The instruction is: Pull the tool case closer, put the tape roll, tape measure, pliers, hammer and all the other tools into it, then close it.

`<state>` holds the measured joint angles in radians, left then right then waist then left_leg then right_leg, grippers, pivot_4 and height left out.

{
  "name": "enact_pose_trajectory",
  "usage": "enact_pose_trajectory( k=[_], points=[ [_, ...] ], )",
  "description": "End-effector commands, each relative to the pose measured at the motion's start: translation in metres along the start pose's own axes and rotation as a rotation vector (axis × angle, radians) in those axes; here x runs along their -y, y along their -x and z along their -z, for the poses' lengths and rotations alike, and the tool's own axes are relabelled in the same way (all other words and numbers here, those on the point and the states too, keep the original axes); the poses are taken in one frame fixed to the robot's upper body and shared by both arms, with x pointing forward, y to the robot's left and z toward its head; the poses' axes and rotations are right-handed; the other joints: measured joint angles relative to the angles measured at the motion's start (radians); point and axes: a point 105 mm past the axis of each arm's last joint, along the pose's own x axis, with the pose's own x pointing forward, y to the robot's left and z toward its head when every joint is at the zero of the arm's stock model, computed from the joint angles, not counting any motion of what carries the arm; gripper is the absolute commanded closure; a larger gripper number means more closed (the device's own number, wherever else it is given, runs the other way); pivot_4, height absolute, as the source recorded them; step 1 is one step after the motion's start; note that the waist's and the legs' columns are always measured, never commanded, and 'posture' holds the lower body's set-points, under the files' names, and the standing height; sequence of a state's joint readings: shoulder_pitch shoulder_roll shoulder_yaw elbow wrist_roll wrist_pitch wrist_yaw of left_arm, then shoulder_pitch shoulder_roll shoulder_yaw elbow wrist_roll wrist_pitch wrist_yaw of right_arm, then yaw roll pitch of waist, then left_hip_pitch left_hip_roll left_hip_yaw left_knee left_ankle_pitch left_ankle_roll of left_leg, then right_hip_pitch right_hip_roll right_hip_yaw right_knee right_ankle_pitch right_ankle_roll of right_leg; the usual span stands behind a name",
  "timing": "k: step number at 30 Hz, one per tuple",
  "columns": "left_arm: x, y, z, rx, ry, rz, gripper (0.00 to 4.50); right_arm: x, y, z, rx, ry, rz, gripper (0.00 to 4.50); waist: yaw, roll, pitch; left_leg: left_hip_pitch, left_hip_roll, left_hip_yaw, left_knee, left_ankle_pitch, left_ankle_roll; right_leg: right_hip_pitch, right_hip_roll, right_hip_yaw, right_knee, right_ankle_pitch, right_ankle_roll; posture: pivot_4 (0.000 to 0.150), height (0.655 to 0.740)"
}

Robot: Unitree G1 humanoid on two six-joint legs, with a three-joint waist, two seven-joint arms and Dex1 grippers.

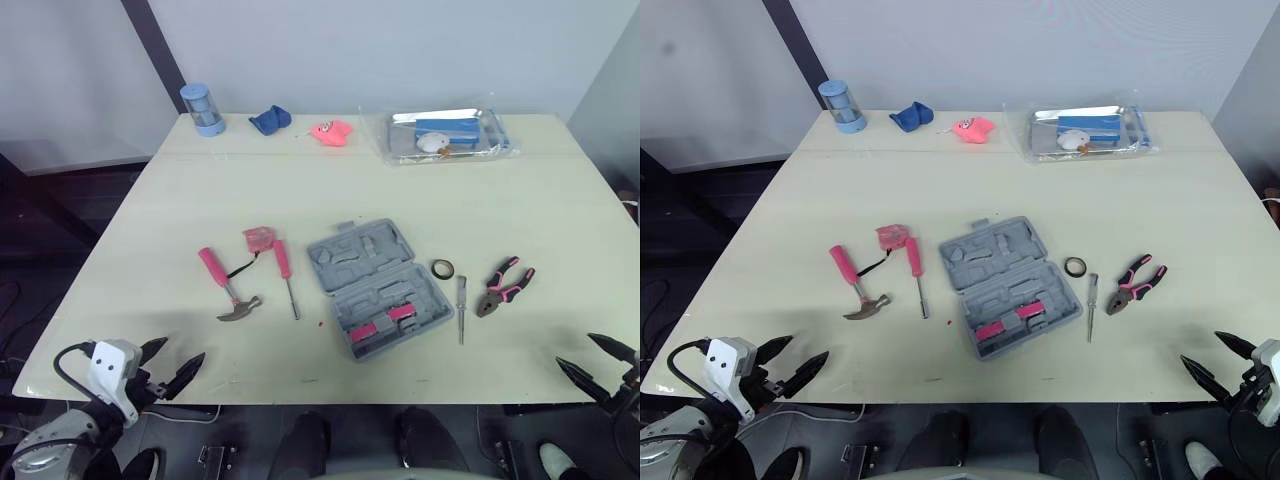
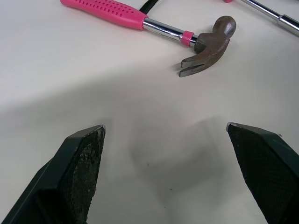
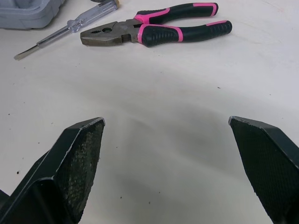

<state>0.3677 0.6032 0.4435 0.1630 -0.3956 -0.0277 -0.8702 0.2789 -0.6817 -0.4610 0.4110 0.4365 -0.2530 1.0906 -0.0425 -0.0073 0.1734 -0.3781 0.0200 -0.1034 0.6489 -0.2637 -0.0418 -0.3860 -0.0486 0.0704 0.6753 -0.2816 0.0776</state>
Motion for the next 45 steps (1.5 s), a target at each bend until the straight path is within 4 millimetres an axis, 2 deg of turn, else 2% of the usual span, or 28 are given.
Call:
enact_pose_trajectory(
  k=[1,6,15,20,25,28,32,33,35,37,38,39,43,44,45],
  points=[
    [-0.009,0.004,-0.01,0.035,-0.025,-0.022,0.08,0.009,0.006,-0.015,0.042,0.041,0.028,0.0,0.0,0.0,0.0,0.0,0.0,0.0,0.0,0.0,0.0,0.0,0.0,0.0,0.0,0.0,0.0,0.15,0.74],
    [-0.014,0.003,-0.015,0.063,-0.023,-0.025,0.08,0.007,0.001,-0.022,0.056,0.046,0.019,0.0,0.0,0.0,0.0,0.0,0.0,0.0,0.0,0.0,0.0,0.0,0.0,0.0,0.0,0.0,0.0,0.15,0.74],
    [-0.008,0.001,-0.019,0.073,-0.007,0.015,0.08,0.008,-0.004,-0.027,0.06,0.051,0.006,0.0,-0.001,0.0,0.0,0.0,0.0,0.0,0.0,0.0,0.0,0.0,0.0,0.0,0.0,0.0,0.0,0.15,0.74],
    [0.001,-0.006,-0.032,0.089,-0.034,0.082,0.08,0.004,-0.019,-0.043,0.091,0.047,-0.033,0.0,0.0,0.0,0.0,0.0,0.0,0.0,0.0,0.0,0.0,0.0,0.0,0.0,0.0,0.0,0.0,0.15,0.74],
    [0.019,-0.021,-0.053,0.13,-0.07,0.194,0.08,-0.003,-0.045,-0.07,0.083,0.04,-0.14,0.0,0.0,0.0,0.0,0.0,0.0,0.0,0.0,0.0,0.0,0.0,0.0,0.0,0.0,0.0,0.0,0.15,0.74],
    [0.037,-0.036,-0.064,0.151,-0.09,0.304,0.08,-0.004,-0.077,-0.089,0.07,0.083,-0.22,0.0,-0.002,0.0,0.0,0.0,0.0,-0.001,0.0,0.0,0.0,0.0,0.0,0.0,0.0,0.0,0.0,0.15,0.74],
    [0.05,-0.047,-0.068,0.144,-0.096,0.407,0.08,-0.006,-0.109,-0.108,0.067,0.124,-0.291,0.0,-0.005,0.0,0.001,0.0,0.0,0.0,0.0,0.0,0.0,0.0,0.0,0.0,0.0,0.0,0.0,0.15,0.74],
    [0.053,-0.052,-0.07,0.14,-0.107,0.441,0.31,-0.008,-0.122,-0.115,0.066,0.145,-0.314,0.0,-0.003,0.0,0.001,0.0,0.0,0.0,0.0,0.0,0.0,0.0,0.0,0.0,0.0,0.0,0.0,0.15,0.74],
    [0.059,-0.061,-0.073,0.131,-0.128,0.497,0.83,-0.014,-0.148,-0.129,0.062,0.187,-0.354,0.56,-0.002,0.0,0.001,-0.001,0.0,0.0,0.0,0.0,0.0,-0.001,0.0,0.0,0.0,0.0,0.0,0.15,0.74],
    [0.065,-0.068,-0.076,0.121,-0.143,0.55,1.62,-0.02,-0.167,-0.139,0.052,0.218,-0.395,1.22,-0.004,0.0,0.001,-0.001,0.0,0.0,0.0,0.0,0.0,-0.001,0.0,0.0,0.0,0.0,0.0,0.15,0.74],
    [0.068,-0.07,-0.077,0.117,-0.148,0.571,2.26,-0.024,-0.174,-0.142,0.045,0.23,-0.416,1.87,-0.004,0.0,0.001,-0.001,0.0,0.0,0.0,0.0,0.0,-0.002,0.0,0.0,0.001,0.0,0.0,0.15,0.74],
    [0.069,-0.072,-0.077,0.115,-0.151,0.585,2.6,-0.026,-0.178,-0.143,0.039,0.237,-0.43,2.2,-0.004,0.0,0.001,-0.001,0.0,-0.001,0.0,0.0,0.0,-0.002,0.0,-0.001,0.001,0.0,0.0,0.15,0.74],
    [0.08,-0.081,-0.076,0.077,-0.17,0.657,4.44,-0.044,-0.204,-0.144,-0.03,0.336,-0.504,4.17,-0.001,0.0,0.001,-0.004,0.0,-0.002,0.0,0.0,0.0,-0.003,0.0,-0.002,-0.002,0.0,0.0,0.15,0.74],
    [0.082,-0.082,-0.075,0.065,-0.175,0.674,4.5,-0.047,-0.208,-0.144,-0.045,0.357,-0.518,4.46,-0.003,0.001,0.002,-0.005,0.0,-0.001,0.0,0.0,0.0,-0.004,0.0,-0.002,-0.002,0.0,0.0,0.15,0.74],
    [0.083,-0.085,-0.075,0.062,-0.179,0.681,4.5,-0.051,-0.212,-0.143,-0.069,0.391,-0.536,4.46,-0.004,0.001,0.002,-0.005,0.0,-0.001,0.0,0.0,0.0,-0.005,0.0,-0.002,-0.001,0.001,0.0,0.15,0.74]
  ],
)
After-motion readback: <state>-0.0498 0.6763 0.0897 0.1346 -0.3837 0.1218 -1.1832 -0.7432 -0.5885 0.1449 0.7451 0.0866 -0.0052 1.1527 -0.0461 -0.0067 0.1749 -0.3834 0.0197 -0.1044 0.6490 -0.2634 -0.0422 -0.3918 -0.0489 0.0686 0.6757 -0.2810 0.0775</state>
